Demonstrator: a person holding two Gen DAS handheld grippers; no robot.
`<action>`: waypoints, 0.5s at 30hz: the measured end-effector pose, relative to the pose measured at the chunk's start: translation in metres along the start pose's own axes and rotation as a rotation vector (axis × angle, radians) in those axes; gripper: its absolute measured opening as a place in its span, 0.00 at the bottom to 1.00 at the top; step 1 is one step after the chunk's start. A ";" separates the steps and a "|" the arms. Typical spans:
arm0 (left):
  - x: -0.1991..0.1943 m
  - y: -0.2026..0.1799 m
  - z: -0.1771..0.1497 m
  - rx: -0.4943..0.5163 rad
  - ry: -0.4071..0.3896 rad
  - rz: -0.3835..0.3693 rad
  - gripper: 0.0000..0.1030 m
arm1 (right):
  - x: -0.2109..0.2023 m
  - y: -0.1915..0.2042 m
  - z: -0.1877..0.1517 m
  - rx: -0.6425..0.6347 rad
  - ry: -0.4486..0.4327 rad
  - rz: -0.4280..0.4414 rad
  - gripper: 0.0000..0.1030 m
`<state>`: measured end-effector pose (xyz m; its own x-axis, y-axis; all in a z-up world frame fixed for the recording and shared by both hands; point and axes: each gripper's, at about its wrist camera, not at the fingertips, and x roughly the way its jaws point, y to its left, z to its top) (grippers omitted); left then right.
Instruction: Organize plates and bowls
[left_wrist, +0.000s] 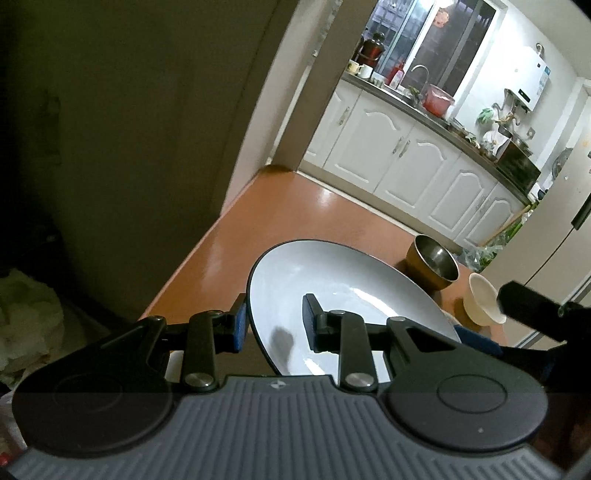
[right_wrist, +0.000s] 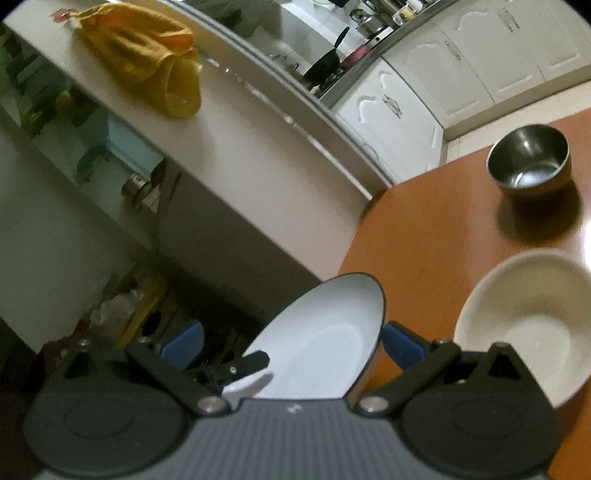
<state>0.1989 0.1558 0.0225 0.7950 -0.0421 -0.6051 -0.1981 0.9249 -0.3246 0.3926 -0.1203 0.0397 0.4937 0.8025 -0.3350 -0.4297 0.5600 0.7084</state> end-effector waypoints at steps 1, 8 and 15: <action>-0.001 0.001 -0.002 -0.001 -0.001 0.003 0.30 | 0.000 0.002 -0.005 -0.004 0.004 0.003 1.00; 0.001 0.006 -0.012 -0.005 -0.011 0.031 0.30 | 0.000 0.013 -0.033 0.002 0.026 0.019 1.00; 0.014 0.005 -0.015 -0.013 -0.030 0.060 0.31 | 0.003 0.015 -0.054 0.014 0.057 0.014 1.00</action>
<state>0.2002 0.1546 0.0017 0.7983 0.0244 -0.6017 -0.2528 0.9205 -0.2981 0.3470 -0.0982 0.0164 0.4439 0.8208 -0.3593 -0.4257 0.5461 0.7215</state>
